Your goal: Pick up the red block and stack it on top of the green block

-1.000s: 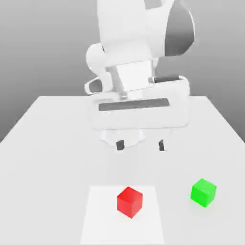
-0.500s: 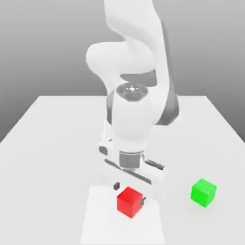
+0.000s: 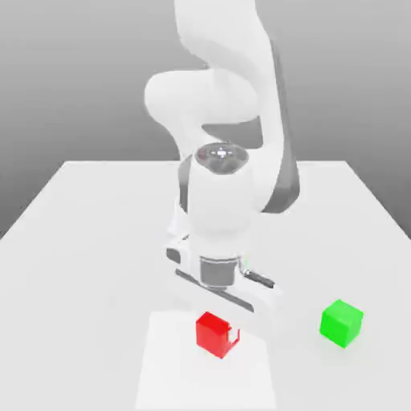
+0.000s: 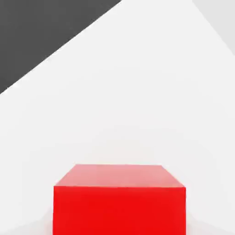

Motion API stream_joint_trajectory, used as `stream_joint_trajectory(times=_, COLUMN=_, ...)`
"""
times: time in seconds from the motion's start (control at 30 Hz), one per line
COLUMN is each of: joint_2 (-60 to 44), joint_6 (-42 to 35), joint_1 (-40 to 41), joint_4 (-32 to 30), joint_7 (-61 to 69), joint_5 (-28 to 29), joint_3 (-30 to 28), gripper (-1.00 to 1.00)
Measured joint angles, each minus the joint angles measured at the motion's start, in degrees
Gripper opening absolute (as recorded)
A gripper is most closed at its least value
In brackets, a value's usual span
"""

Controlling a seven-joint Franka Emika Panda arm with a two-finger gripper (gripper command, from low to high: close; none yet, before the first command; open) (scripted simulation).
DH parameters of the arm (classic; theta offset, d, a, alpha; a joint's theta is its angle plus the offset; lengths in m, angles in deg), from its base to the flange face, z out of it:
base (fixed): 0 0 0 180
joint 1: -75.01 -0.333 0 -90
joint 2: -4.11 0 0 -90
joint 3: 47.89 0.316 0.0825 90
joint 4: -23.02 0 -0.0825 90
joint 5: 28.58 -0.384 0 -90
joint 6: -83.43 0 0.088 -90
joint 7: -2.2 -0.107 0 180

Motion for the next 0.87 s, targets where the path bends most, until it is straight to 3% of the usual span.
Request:
stream_joint_trajectory(times=0.17, joint_2=4.8, joint_6=-4.7, joint_1=-1.7, joint_4=-0.7, joint_7=3.1, joint_5=-0.8, joint_3=1.5, gripper=-1.0)
stream_joint_trajectory(times=0.53, joint_2=8.2, joint_6=-11.3, joint_1=-20.4, joint_4=2.5, joint_7=34.0, joint_5=-1.7, joint_3=9.8, gripper=-1.0)
stream_joint_trajectory(times=0.63, joint_2=5.6, joint_6=-9.2, joint_1=-24.3, joint_4=3.1, joint_7=37.1, joint_5=-0.6, joint_3=9.8, gripper=-1.0)
stream_joint_trajectory(times=0.77, joint_2=-1.8, joint_6=-2.2, joint_1=-23.8, joint_4=3.4, joint_7=35.3, joint_5=2.7, joint_3=7.7, gripper=-1.0)
stream_joint_trajectory(times=0.8, joint_2=-2.9, joint_6=-1.2, joint_1=-23.9, joint_4=3.5, joint_7=34.9, joint_5=3.3, joint_3=7.4, gripper=1.0)
stream_joint_trajectory(times=0.87, joint_2=-2.9, joint_6=-1.2, joint_1=-23.9, joint_4=3.5, joint_7=34.9, joint_5=3.3, joint_3=7.4, gripper=1.0)
